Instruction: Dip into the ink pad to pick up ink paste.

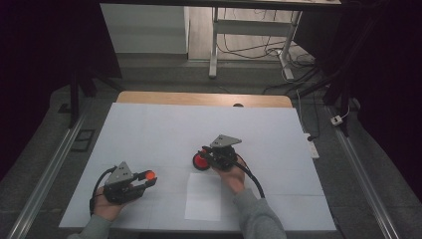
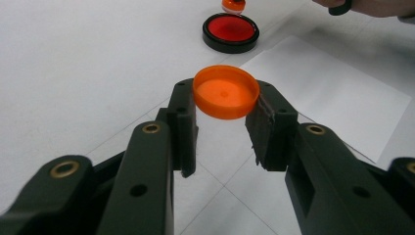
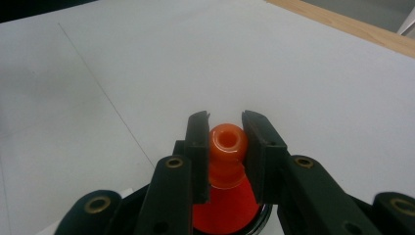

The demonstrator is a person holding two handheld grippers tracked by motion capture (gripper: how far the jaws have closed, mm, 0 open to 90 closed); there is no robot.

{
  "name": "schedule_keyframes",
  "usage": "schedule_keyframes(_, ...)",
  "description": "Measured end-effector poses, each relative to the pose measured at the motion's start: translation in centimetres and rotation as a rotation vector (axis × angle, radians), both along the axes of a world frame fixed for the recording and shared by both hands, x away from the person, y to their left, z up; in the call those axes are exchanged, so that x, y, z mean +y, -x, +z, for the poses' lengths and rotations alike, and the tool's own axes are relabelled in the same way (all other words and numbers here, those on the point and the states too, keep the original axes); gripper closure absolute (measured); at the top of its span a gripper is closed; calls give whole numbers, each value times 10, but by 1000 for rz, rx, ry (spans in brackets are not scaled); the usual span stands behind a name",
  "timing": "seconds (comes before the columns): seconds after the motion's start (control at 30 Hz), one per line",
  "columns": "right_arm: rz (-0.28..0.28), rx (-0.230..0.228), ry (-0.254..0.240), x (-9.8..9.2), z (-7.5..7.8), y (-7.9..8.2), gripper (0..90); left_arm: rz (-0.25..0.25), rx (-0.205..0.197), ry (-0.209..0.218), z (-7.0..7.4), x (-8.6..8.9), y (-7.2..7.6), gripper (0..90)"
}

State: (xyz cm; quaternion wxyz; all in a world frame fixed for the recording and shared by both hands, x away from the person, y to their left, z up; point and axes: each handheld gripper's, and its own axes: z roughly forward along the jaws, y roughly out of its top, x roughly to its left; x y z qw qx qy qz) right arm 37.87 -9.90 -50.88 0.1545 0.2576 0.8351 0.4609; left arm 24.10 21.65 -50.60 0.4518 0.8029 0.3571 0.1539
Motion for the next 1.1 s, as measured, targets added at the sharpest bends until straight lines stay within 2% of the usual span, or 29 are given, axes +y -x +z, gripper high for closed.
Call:
schedule_keyframes(0.47, 3, 13, 75, 7, -13, -2, 723, 2, 0, 4, 0, 0, 0, 651)
schedule_keyframes(1.1, 6, 27, 46, 3, -16, -3, 726, -1, 1, 1, 0, 0, 0, 651)
